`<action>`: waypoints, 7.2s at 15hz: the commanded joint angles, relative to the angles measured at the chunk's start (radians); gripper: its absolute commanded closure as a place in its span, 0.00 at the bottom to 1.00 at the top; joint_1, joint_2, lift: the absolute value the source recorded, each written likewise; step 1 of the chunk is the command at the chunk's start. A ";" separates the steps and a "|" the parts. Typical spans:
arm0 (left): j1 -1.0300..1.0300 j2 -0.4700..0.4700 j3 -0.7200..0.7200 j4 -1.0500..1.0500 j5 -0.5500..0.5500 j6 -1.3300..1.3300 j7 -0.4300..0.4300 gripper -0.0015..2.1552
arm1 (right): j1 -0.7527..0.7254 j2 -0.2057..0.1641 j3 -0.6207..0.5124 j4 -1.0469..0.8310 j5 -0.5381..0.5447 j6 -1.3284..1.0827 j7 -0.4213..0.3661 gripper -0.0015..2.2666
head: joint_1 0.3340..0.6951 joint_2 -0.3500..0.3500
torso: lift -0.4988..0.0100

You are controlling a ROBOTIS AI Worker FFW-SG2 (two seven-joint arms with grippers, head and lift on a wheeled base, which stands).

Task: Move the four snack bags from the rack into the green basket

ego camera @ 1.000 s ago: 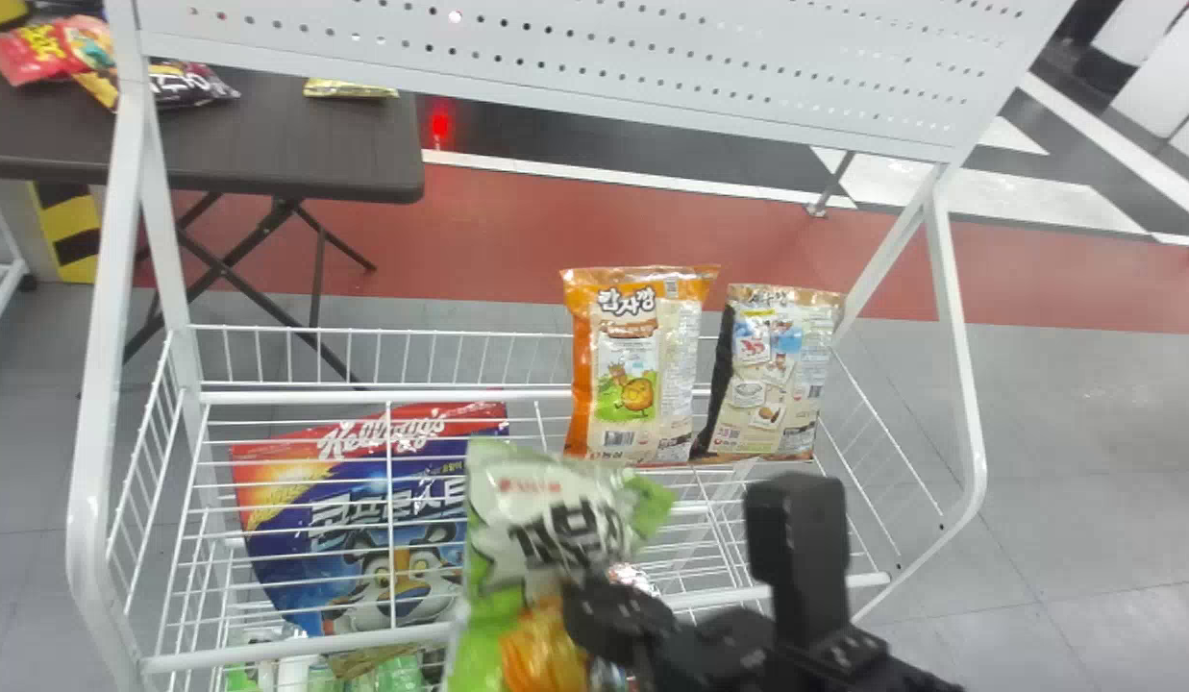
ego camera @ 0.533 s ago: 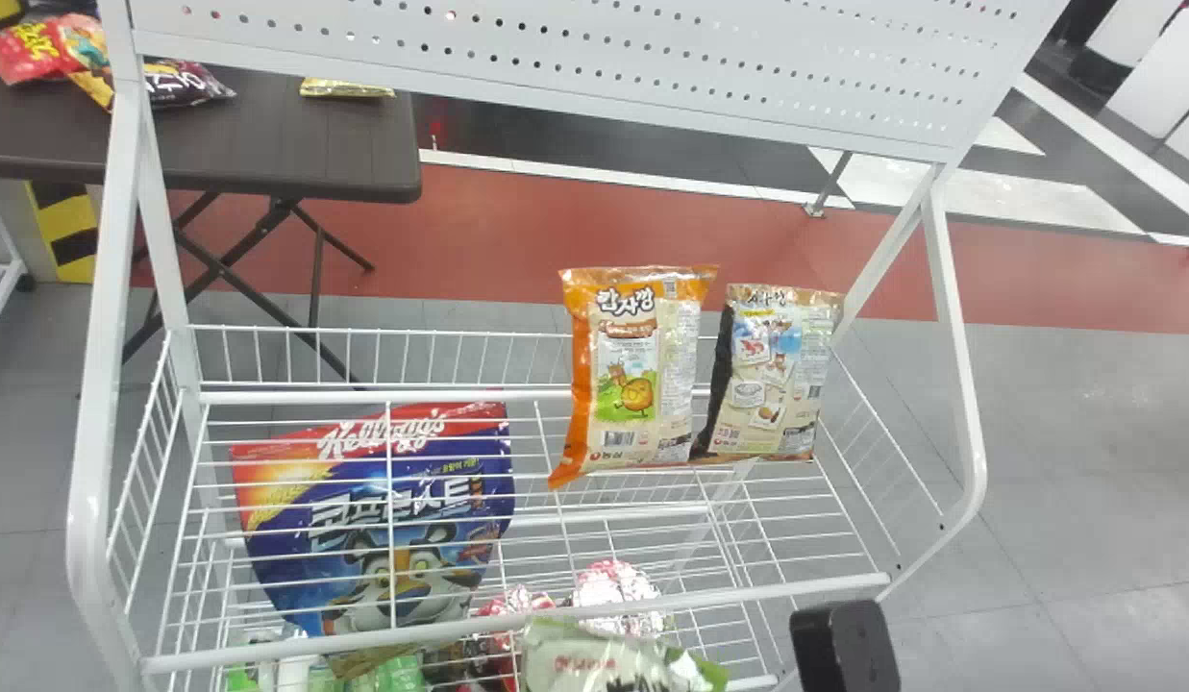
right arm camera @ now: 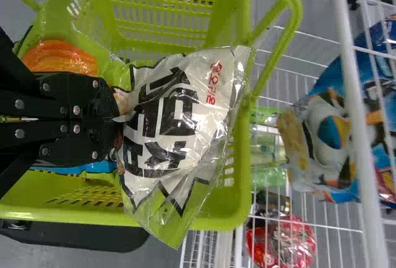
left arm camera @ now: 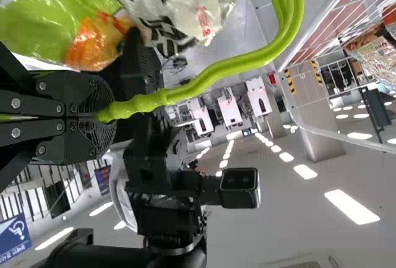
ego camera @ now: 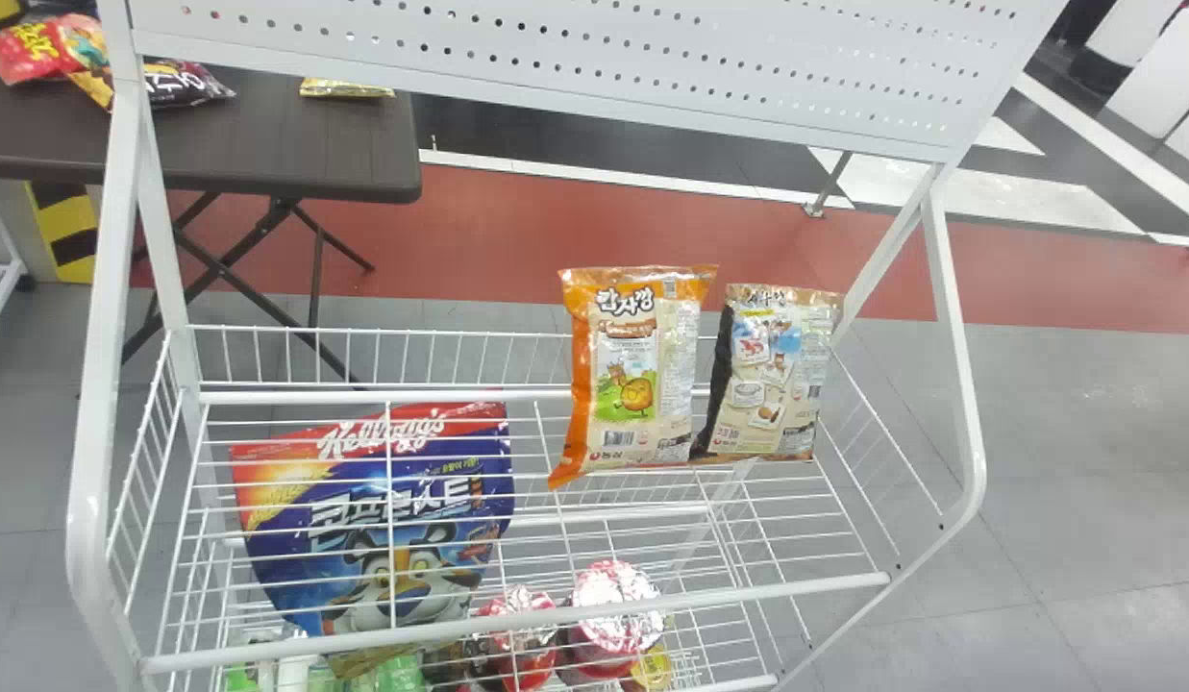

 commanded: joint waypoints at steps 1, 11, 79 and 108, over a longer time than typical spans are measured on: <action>-0.001 -0.001 -0.006 0.001 -0.003 0.000 0.000 0.69 | -0.023 -0.002 0.031 0.050 0.003 -0.037 -0.003 0.99 | 1.00 0.00 | 0.98; 0.001 -0.001 -0.018 0.001 -0.003 0.000 0.001 0.69 | -0.058 -0.027 0.154 0.111 0.031 -0.061 -0.006 0.14 | 1.00 0.00 | 0.98; -0.007 -0.006 -0.028 0.007 -0.006 -0.003 0.006 0.69 | 0.029 0.081 -0.338 0.006 -0.317 0.018 0.178 0.99 | 1.00 0.00 | 0.98; 0.009 -0.001 -0.032 -0.005 -0.007 -0.018 0.005 0.69 | 0.009 -0.030 -0.053 0.045 -0.179 0.018 0.080 0.00 | 1.00 0.00 | 0.98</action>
